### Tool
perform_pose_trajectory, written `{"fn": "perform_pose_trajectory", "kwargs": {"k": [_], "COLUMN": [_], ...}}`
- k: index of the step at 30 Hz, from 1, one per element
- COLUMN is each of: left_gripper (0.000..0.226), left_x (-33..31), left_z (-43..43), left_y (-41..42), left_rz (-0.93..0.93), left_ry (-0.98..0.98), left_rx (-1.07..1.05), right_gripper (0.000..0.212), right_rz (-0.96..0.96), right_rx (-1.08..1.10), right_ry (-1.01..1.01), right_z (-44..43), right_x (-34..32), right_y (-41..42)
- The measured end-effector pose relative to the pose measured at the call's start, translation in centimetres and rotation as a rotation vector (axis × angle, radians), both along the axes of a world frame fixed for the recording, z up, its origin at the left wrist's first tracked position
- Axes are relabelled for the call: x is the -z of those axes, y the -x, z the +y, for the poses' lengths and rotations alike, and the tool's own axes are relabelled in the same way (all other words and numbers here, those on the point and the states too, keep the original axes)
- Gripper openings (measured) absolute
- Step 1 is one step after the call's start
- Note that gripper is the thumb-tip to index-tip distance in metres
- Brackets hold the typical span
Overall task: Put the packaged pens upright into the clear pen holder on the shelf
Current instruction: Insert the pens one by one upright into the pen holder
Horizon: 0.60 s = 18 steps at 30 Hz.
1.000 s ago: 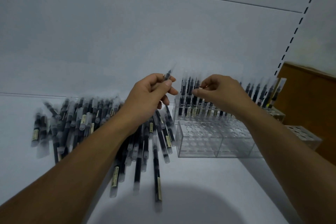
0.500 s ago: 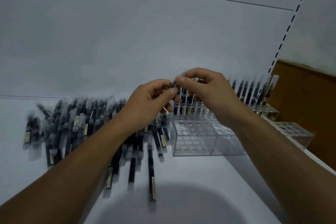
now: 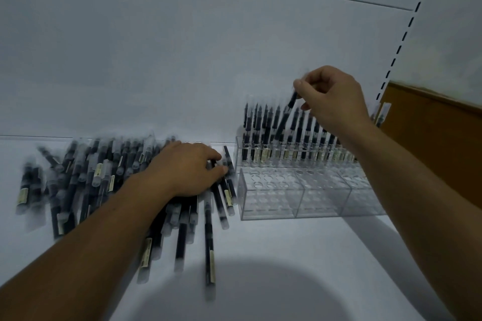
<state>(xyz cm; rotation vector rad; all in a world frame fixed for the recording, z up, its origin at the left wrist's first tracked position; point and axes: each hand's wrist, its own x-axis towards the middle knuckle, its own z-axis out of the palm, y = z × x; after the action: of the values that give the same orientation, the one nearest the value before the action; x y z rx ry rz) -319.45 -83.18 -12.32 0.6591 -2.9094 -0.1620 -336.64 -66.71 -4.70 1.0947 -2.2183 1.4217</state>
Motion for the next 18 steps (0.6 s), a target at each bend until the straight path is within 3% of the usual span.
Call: {"fn": "perform_pose_trajectory", "kwargs": {"k": [3, 7, 12, 18], "left_gripper": [0.049, 0.049, 0.047, 0.041], "left_x": [0.1, 0.1, -0.2, -1.3], "left_z": [-0.1, -0.1, 0.2, -0.2], "left_y": [0.1, 0.0, -0.2, -0.8], "left_rz": [-0.001, 0.010, 0.050, 0.214], "left_ry": [0.000, -0.008, -0.053, -0.186], "left_rx": [0.000, -0.007, -0.022, -0.075], "right_gripper": [0.016, 0.017, 0.022, 0.032], "right_rz": [0.018, -0.005, -0.003, 0.162], "right_rx": [0.008, -0.023, -0.016, 0.069], "right_ry": [-0.081, -0.367, -0.416, -0.669], "right_z": [-0.3, -1.0, -1.1, -0.2], "right_x": [0.0, 1.1, 0.9, 0.7], "right_y": [0.2, 0.4, 0.3, -1.6]}}
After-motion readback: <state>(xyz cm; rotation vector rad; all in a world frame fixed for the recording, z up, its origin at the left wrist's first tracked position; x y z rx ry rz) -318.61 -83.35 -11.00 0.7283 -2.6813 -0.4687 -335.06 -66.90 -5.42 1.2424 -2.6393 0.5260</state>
